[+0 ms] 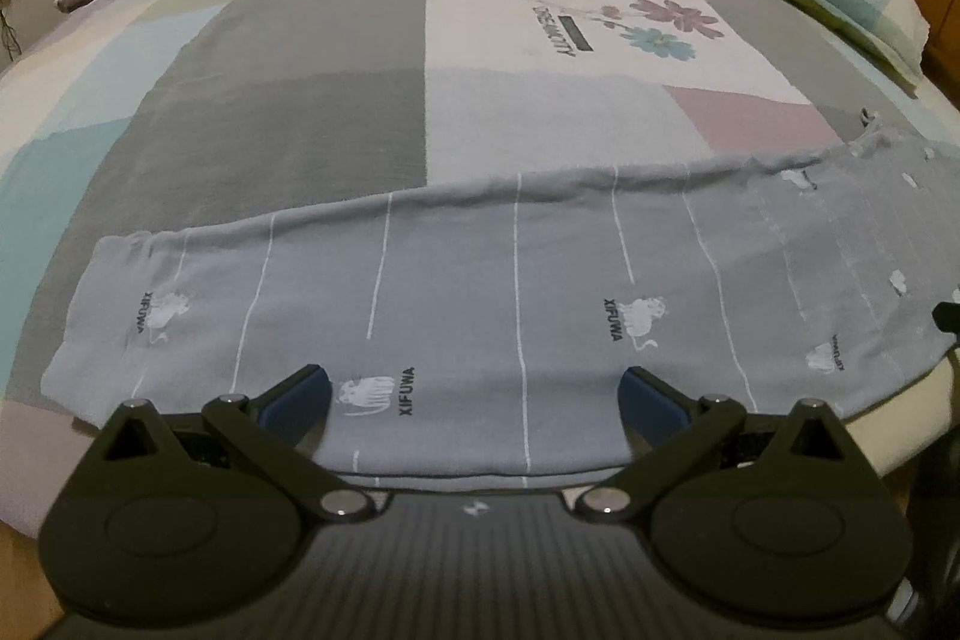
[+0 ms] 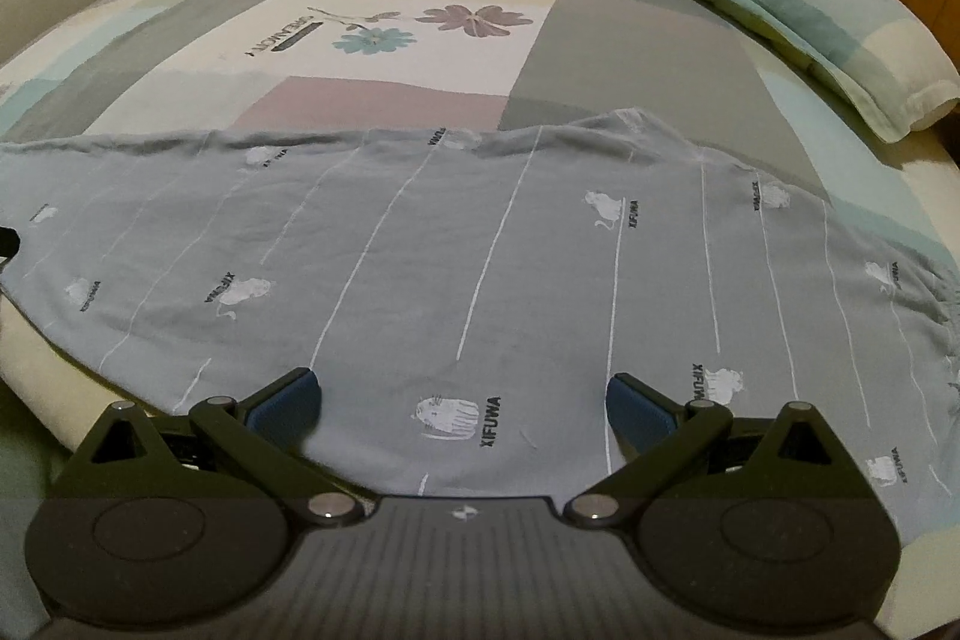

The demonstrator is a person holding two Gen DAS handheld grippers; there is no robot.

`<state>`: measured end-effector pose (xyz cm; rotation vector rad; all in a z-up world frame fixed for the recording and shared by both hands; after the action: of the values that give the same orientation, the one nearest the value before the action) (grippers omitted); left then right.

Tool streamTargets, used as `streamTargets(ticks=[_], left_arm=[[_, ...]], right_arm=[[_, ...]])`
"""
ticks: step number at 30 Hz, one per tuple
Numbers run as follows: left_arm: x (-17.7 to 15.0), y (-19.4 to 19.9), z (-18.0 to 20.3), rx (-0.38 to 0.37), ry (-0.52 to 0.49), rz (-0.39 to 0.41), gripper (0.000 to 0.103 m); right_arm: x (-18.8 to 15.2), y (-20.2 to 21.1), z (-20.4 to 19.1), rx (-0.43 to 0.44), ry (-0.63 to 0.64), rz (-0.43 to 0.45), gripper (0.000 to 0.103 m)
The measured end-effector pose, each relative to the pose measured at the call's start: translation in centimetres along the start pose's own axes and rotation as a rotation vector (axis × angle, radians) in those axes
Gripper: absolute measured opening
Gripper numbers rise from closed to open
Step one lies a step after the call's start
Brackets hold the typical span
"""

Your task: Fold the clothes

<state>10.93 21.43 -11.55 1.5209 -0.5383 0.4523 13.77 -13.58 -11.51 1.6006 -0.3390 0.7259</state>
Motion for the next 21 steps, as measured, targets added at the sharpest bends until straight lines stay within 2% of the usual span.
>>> streamTargets(ticks=[21], left_arm=[[0.5,-0.1,0.6,0.026,-0.032,-0.023,0.102]], right_arm=[[-1.3,0.8,-0.4,-0.029,0.011,-0.002,0.103]])
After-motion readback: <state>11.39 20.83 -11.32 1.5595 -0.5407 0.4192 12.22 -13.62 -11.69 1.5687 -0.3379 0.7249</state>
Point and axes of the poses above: each gripper's, at about its wrist camera, not at the fingertips, and y roughly against the way its jaws point, z to its right, x to its top, the point moved 1 cm from there along -y, roughly the way its jaws point, and after that the axes turned 4 degrees about -y, right-handed, at the moved point
